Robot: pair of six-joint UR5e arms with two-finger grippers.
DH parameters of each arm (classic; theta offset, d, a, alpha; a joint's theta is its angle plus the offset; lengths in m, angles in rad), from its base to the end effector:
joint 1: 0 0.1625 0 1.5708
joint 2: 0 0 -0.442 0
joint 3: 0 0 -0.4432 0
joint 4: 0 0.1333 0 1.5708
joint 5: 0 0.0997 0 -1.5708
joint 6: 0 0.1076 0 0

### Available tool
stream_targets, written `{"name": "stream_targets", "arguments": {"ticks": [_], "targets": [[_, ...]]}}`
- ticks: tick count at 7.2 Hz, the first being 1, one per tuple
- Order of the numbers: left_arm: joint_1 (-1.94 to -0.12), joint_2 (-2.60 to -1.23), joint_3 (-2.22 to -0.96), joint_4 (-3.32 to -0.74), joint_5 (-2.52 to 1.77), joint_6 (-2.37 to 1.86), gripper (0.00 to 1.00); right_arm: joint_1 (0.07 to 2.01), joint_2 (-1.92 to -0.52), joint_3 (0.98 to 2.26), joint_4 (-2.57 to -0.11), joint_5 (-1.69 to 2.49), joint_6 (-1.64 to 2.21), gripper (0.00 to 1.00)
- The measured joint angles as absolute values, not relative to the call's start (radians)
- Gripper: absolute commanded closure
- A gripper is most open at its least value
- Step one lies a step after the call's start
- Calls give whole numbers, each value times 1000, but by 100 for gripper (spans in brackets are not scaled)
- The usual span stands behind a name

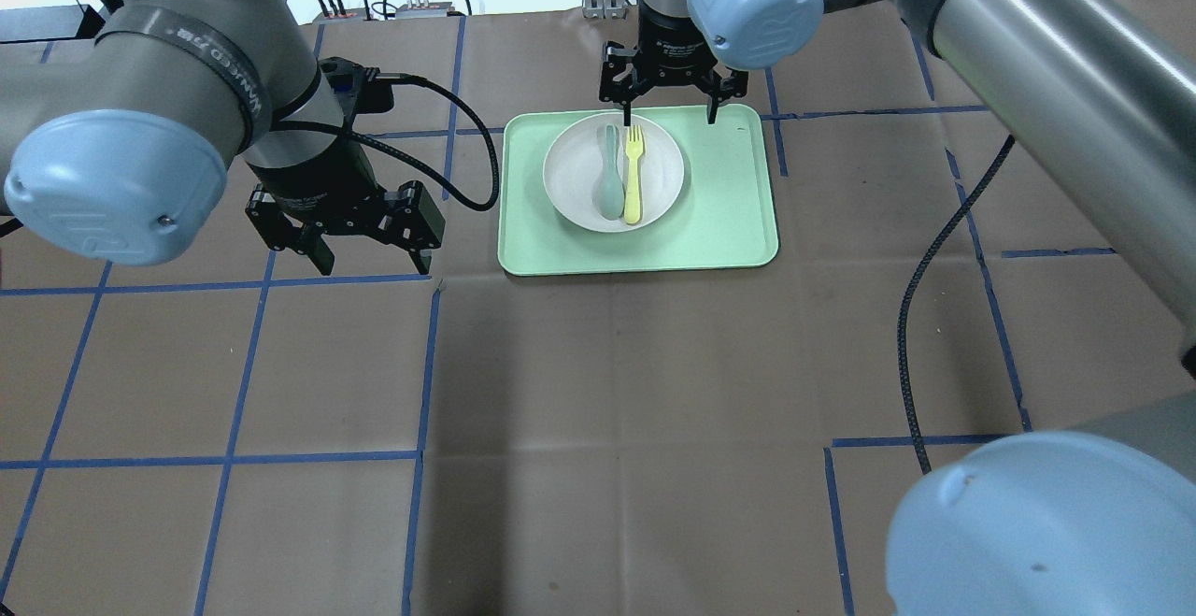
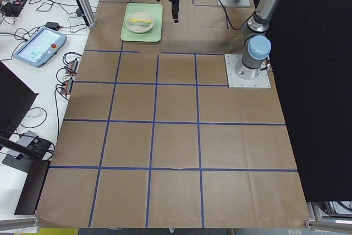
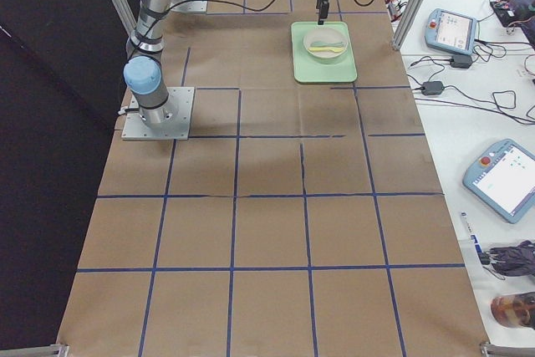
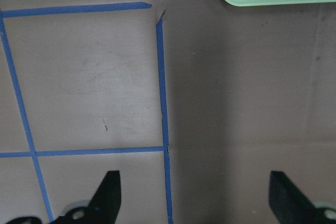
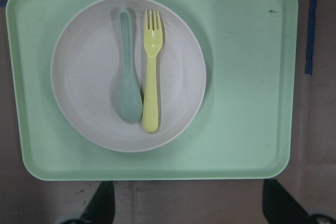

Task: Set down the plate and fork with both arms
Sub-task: 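Lower the right gripper and grasp the yellow fork on the plate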

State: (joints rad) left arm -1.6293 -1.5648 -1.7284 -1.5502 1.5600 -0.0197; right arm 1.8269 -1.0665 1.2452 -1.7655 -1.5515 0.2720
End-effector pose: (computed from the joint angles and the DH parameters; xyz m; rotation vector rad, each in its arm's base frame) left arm -0.1647 -0.5115 0.4179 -0.0596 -3.1286 -0.2058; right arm 0.3212 -0.6923 0.3647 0.0246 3.1187 -0.0162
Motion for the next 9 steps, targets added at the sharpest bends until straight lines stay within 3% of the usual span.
{"name": "stream_targets", "arguments": {"ticks": [2, 9], "targets": [[-1629, -1556, -1729, -1551, 1563, -21, 0, 1836, -1014, 1238, -1810, -1549, 282, 43], [-1629, -1553, -1730, -1557, 1562, -24, 0, 1850, -859, 1235, -1956, -1553, 284, 43]]}}
